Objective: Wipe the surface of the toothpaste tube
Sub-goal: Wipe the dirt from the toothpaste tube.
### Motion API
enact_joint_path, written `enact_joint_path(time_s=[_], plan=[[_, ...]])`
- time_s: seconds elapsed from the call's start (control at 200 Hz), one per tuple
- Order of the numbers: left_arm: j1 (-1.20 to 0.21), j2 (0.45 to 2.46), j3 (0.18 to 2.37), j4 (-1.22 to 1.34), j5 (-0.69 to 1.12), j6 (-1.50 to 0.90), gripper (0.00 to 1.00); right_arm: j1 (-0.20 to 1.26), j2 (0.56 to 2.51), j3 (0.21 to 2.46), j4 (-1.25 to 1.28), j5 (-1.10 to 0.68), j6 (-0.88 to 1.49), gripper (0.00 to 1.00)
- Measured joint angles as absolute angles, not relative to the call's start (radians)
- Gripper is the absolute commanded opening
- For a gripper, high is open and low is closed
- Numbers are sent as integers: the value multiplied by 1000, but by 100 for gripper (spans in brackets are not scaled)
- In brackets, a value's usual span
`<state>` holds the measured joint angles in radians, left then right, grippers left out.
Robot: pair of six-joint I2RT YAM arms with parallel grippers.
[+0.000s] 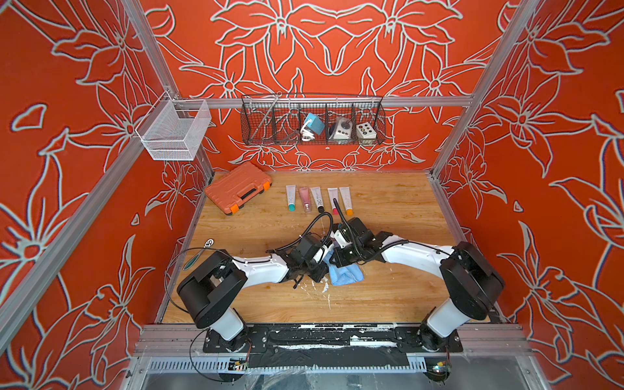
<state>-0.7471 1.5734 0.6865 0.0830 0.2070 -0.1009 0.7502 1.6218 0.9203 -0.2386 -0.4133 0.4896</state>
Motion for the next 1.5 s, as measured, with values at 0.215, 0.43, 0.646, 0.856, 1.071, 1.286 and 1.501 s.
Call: enact_joint_path(time_s=[0.215,0.43,0.646,0.856,1.071,1.286,1.501], plan=[[-747,1573,686,83,206,-101,13,717,1632,906,-210,-356,488,0],[-747,1571,679,86,204,-101,13,652,1656,883,-151,-341,484,0],[-747,1560,676,90,203,-101,12,579,1669,868,-106,-339,479,0],[-747,1550,675,91,202,-101,12,490,1670,847,-88,-329,472,0],[-747,1542,675,91,203,-101,12,446,1671,852,-133,-289,439,0],[-747,1542,675,91,203,-101,13,447,1671,863,-154,-293,411,0],[-747,1542,675,83,202,-100,13,480,1677,869,-156,-295,405,0]])
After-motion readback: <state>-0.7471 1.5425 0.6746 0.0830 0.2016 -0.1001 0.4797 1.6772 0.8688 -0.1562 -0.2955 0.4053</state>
